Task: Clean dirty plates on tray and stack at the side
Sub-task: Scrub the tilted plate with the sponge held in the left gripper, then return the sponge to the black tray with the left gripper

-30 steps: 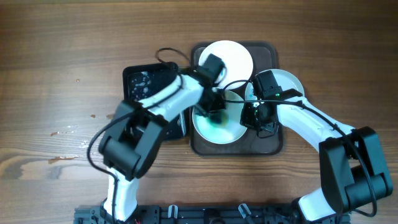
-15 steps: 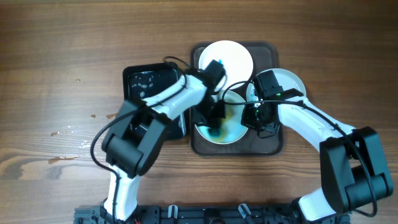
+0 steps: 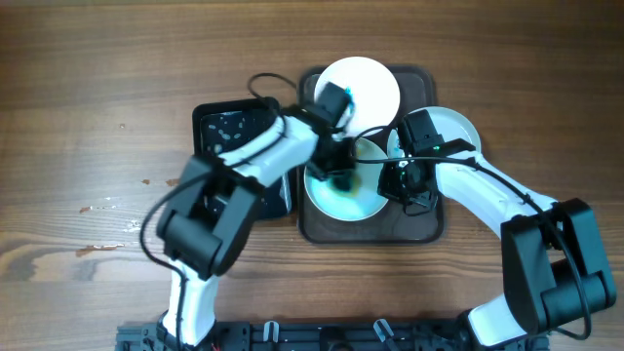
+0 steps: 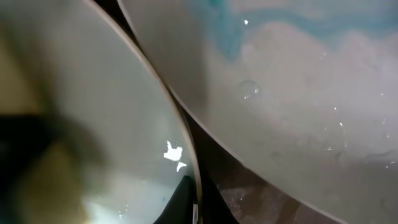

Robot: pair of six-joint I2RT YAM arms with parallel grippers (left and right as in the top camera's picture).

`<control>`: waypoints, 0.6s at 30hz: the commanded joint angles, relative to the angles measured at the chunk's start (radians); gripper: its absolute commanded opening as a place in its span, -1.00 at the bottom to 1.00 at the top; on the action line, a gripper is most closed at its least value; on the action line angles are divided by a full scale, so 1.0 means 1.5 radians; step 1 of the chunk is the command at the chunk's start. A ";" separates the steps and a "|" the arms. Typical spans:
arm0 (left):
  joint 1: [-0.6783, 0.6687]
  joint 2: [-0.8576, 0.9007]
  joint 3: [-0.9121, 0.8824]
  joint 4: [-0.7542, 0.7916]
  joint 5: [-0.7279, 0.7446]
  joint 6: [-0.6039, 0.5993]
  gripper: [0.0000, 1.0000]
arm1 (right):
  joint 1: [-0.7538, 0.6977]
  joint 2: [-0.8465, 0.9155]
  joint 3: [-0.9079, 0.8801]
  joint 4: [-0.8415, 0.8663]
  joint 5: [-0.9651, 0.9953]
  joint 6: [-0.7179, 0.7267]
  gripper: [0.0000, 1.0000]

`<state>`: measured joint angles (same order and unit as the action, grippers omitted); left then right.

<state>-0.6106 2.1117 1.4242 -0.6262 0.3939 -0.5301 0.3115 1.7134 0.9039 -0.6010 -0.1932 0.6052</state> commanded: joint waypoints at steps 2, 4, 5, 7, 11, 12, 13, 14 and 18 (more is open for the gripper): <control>-0.080 0.063 -0.009 0.039 0.116 -0.032 -0.92 | 0.001 0.027 -0.010 -0.002 0.044 -0.005 -0.92; -0.081 0.062 -0.009 0.031 0.115 -0.018 -0.92 | 0.001 0.027 -0.010 -0.003 0.044 -0.008 -0.91; -0.073 0.062 -0.009 0.017 0.109 -0.016 -0.92 | 0.001 0.027 -0.010 -0.003 0.044 -0.008 -0.91; -0.045 0.062 -0.009 -0.041 0.067 -0.016 -0.92 | 0.001 0.027 -0.010 -0.004 0.044 -0.008 -0.91; 0.022 0.051 -0.009 -0.155 -0.065 0.005 -0.92 | 0.001 0.027 -0.010 -0.004 0.044 -0.007 -0.92; 0.036 0.045 -0.009 -0.172 -0.099 0.005 -0.92 | 0.001 0.027 -0.010 -0.004 0.044 -0.008 -0.91; 0.049 0.039 -0.009 -0.183 -0.124 0.005 -0.92 | 0.001 0.027 -0.010 -0.004 0.044 -0.008 -0.91; 0.066 0.029 -0.009 -0.185 -0.129 0.020 -0.92 | 0.001 0.027 -0.010 -0.004 0.044 -0.007 -0.91; 0.099 -0.048 -0.008 -0.197 -0.094 0.025 -0.92 | 0.001 0.027 -0.010 -0.004 0.043 -0.017 -0.91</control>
<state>-0.5106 2.1002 1.4422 -0.9047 0.3752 -0.5133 0.3088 1.7130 0.9047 -0.6022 -0.1936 0.6052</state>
